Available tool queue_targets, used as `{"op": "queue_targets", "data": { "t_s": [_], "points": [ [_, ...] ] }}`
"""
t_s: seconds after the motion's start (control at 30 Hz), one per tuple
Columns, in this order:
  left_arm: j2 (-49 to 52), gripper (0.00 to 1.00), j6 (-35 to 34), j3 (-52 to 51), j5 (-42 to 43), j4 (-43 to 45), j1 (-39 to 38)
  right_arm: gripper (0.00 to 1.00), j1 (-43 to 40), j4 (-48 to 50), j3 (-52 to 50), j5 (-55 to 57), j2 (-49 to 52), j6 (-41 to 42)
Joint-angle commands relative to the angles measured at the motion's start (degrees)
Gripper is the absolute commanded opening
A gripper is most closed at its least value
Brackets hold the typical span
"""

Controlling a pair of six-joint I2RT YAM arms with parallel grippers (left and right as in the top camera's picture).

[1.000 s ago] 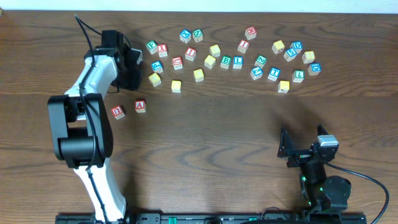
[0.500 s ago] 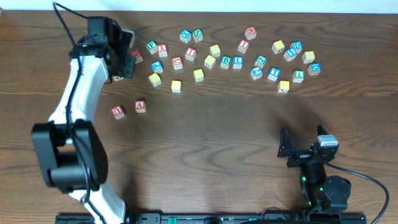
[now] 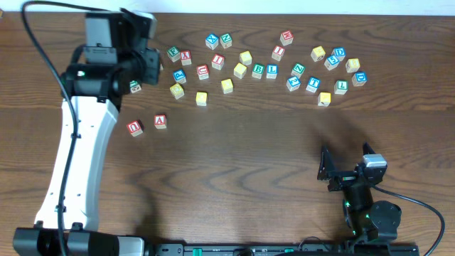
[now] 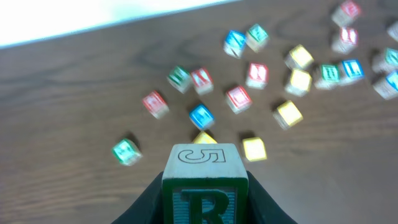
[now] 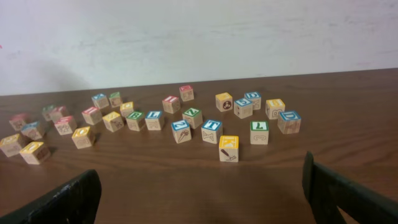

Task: Spell out ROBOT
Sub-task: 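Lift the R block and carry it toward the open table area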

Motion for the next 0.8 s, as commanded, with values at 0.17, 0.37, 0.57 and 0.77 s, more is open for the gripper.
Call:
{"op": "queue_targets", "data": {
  "t_s": [0.17, 0.37, 0.57, 0.77],
  "points": [
    [0.7, 0.08, -1.8, -1.9, 0.8, -2.4, -5.2, 0.99, -0.4, -0.2, -0.1, -0.3, -0.2, -0.6],
    [0.7, 0.08, -2.4, -6.5, 0.8, -0.4, -7.4, 0.99, -0.4, -0.2, -0.1, -0.3, -0.2, -0.6],
    [0.7, 0.08, -5.1, -13.0, 0.8, 3.3, -9.0, 0.99, -0.4, -0.2, -0.1, -0.3, -0.2, -0.6],
    [0.6, 0.08, -7.7, -19.6, 0.8, 8.9, -9.4, 0.99, -0.4, -0.2, -0.1, -0.3, -0.2, -0.6]
  ]
}}
